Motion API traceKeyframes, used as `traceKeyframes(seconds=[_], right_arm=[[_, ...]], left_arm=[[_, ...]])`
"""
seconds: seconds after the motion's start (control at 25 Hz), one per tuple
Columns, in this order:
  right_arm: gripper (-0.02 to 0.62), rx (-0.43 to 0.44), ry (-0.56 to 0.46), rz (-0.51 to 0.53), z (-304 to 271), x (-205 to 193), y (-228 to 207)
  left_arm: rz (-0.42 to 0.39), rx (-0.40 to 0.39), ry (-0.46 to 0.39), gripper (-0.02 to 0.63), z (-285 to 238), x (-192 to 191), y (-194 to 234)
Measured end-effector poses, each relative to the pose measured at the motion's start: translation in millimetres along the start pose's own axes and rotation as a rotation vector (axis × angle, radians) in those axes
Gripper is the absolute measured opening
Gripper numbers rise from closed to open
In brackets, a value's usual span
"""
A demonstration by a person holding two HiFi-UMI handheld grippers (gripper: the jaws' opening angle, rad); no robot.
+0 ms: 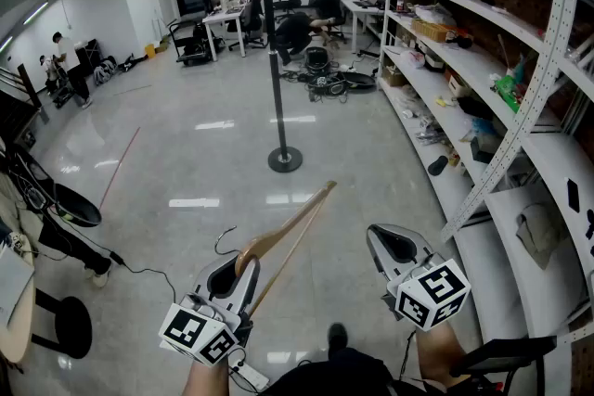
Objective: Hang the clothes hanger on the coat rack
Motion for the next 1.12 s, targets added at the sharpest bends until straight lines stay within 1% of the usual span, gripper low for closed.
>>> traceKeyframes(seconds=[0.12,0.28,0.48,0.64,0.76,0.96,1.12], right_arm=[[0.008,0.013,0.005,-0.009,-20,0,-38],[0.008,0.024,0.008,-0.017,-45,0,-85],[0.008,0.046,0.016,-0.031,-77,-12,-126],[0.008,0.036,0.017,-0.041,-95,-19,-153],[0.008,0.027,0.021,-0.041,-118,-28,-174],[0.008,-0.002,0.035,-0.032,-166,-41,-199],[0.008,-0.008,0.043,-0.008,-220,-48,-219]], left_arm=[[-0.003,0.022,-0.003,0.052,-37,-5,8],[0.016,0.038,-0.001,0.052,-80,-16,19],[0.028,0.076,0.030,0.052,-127,-32,37],[0.020,0.061,0.041,0.052,-157,-38,50],[0.016,0.045,0.044,0.052,-183,-48,68],[0.033,0.027,0.045,0.052,-221,-64,114],[0.020,-0.014,0.039,0.052,-260,-73,160]])
Point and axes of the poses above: the fingertips, and each gripper's own axes: z backward along the fingers, y to its left, x out of its top, the point moved 7 cm from there along z, backward along the fingers, and after that the axes turned 13 degrees about -y, right-handed, at the moved point
